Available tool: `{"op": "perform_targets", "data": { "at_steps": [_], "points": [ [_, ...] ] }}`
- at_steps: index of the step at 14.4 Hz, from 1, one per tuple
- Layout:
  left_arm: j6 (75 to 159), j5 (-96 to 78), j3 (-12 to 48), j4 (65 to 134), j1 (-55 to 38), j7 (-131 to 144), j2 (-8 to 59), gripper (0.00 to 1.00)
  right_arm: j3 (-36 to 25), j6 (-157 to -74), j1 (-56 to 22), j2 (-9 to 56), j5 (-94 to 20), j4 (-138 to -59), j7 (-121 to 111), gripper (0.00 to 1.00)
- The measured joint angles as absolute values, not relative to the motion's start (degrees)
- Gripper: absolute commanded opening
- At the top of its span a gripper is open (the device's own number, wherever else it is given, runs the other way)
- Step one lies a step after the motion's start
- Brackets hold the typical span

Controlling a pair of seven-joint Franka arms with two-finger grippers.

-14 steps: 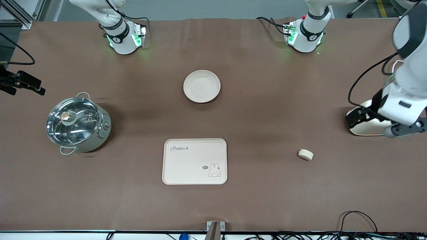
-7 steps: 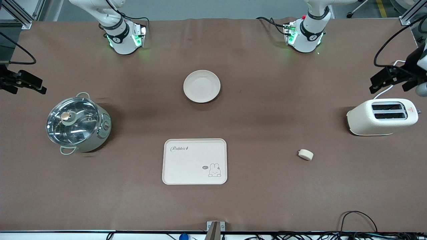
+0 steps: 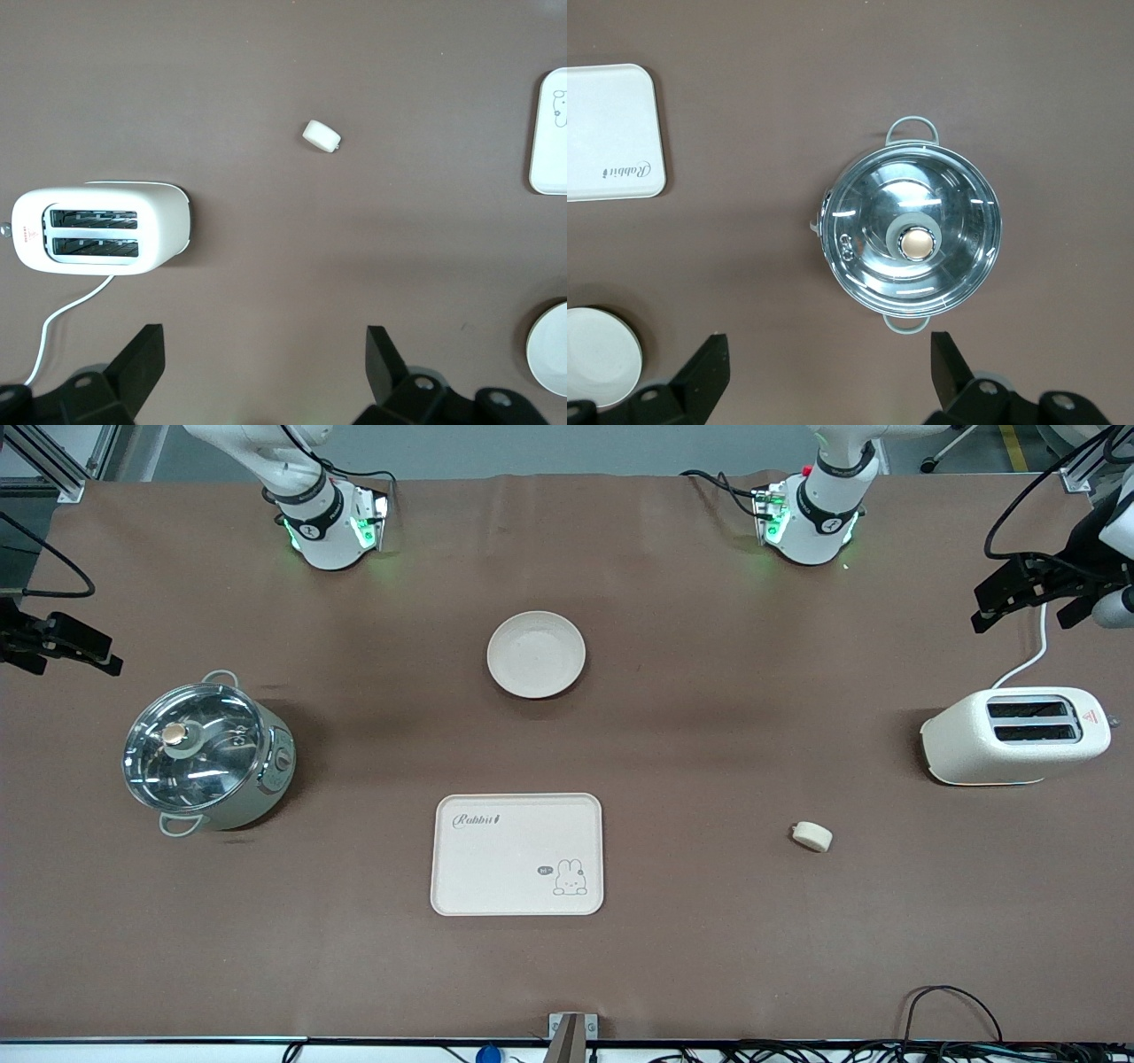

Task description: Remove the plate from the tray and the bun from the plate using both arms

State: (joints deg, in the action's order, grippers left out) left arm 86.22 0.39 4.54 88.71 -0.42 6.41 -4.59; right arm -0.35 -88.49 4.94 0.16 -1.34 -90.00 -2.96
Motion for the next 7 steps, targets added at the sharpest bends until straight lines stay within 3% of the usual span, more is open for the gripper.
{"op": "perform_targets", "data": {
  "at_steps": [7],
  "points": [
    [85.4,1.3,5.8,89.0,-1.0,6.4,-4.6,1.00,-0.3,-88.5,4.9,0.2,-1.3,-90.0,-3.0,1.00]
  ]
}}
